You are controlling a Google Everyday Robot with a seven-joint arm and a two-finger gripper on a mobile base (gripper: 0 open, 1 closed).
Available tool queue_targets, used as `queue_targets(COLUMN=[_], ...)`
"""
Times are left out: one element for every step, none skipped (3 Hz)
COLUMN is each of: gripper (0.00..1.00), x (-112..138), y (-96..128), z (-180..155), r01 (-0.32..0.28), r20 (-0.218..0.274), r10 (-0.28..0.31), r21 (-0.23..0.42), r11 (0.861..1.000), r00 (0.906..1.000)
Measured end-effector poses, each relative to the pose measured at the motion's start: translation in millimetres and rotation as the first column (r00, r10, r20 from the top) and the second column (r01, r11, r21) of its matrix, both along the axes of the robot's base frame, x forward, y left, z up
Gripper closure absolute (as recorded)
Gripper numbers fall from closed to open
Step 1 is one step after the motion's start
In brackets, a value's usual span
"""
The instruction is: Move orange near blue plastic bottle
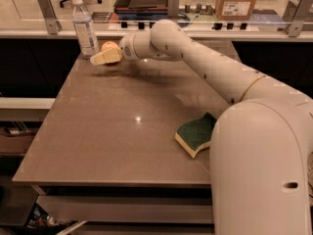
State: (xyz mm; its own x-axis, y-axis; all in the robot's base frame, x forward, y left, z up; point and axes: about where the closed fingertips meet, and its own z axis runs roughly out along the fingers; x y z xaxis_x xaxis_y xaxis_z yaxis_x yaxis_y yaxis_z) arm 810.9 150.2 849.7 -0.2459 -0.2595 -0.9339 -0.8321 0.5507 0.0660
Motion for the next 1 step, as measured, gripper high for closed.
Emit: queue_targets(gripper=[0.0], x=[0.0], y=[0.1], z=[-0.1], r01=[0.0], r20=[0.0], r10=[0.0], r21=[0.0], r11=[1.0], r00=[1.0])
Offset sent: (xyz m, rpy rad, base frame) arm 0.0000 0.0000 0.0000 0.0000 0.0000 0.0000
